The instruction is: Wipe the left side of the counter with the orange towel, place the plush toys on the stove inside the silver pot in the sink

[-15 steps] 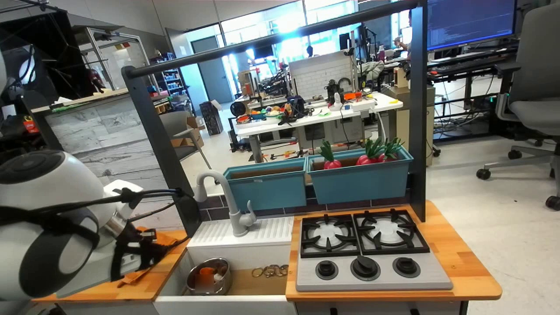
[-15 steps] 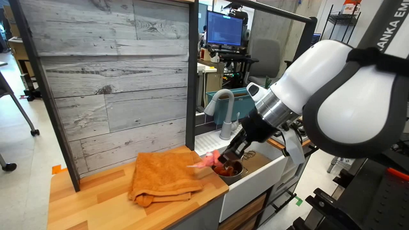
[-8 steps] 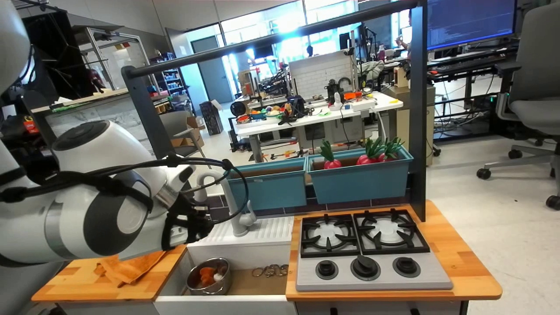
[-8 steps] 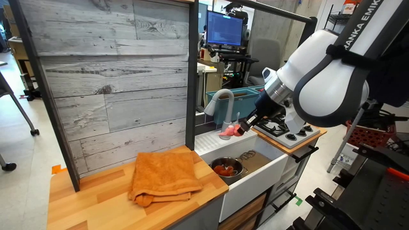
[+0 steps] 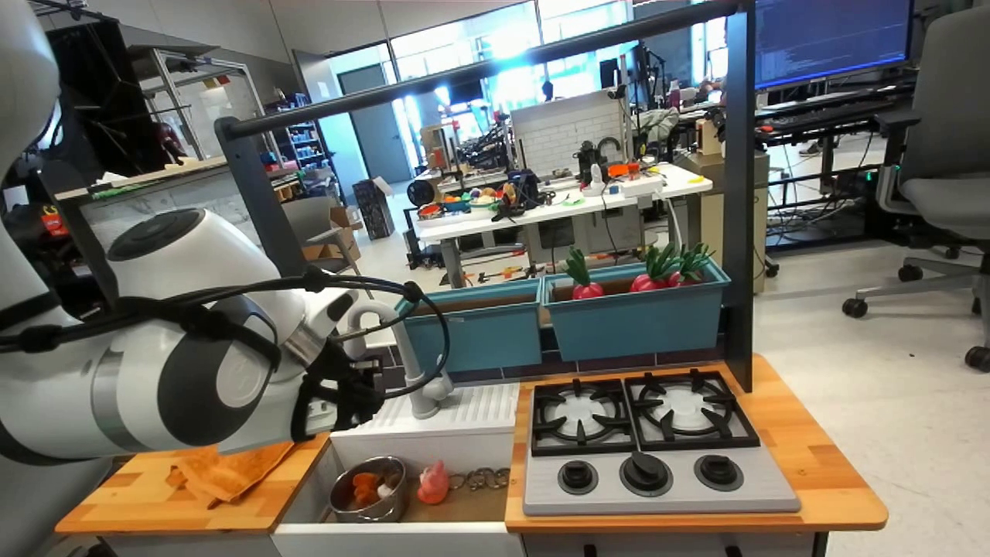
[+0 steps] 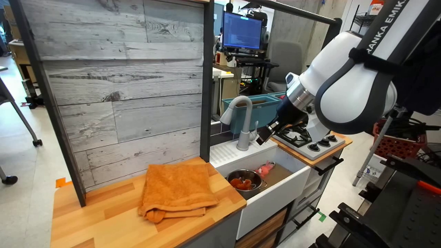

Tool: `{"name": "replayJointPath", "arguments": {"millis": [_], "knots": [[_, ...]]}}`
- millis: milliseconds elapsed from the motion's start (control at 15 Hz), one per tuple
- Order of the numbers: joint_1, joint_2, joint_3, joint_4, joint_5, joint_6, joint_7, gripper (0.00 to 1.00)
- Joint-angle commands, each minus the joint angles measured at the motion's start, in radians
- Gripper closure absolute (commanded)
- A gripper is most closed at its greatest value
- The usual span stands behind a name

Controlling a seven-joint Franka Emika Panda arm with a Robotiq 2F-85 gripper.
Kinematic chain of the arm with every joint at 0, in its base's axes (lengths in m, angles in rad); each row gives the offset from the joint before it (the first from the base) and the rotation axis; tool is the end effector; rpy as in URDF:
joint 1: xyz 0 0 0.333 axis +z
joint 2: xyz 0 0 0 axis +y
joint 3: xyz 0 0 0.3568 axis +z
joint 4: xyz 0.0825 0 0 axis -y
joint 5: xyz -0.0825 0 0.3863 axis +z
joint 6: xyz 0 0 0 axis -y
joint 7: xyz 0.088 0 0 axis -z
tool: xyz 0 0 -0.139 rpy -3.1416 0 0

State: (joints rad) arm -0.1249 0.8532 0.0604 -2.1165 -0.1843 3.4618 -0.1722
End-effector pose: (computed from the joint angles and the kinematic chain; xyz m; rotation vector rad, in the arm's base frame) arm 0.6126 -0.0164 0.0596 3.0121 0.4018 0.7735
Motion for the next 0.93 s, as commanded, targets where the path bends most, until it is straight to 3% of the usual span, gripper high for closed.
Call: {"name": "replayJointPath", "arguments": {"millis": [0,200,467,533,600,867], "knots": [[0.012,-0.093,-0.012,-0.089,-0.008,-0.018,0.016,0.22],[-0.005,-0.206,0.008,-0.196,-0.017,-0.02,0.023,0.01],[-0.014,-0.416,0.031,-0.328,0.004,-0.129,0.067,0.0],[0.021,-0.447,0.0,-0.326,0.035,-0.184,0.079,0.0],[0.005,-0.335,0.012,-0.265,0.007,-0.097,0.053,0.0],[0.008,-0.435,0.01,-0.313,0.029,-0.17,0.061,0.0]]}}
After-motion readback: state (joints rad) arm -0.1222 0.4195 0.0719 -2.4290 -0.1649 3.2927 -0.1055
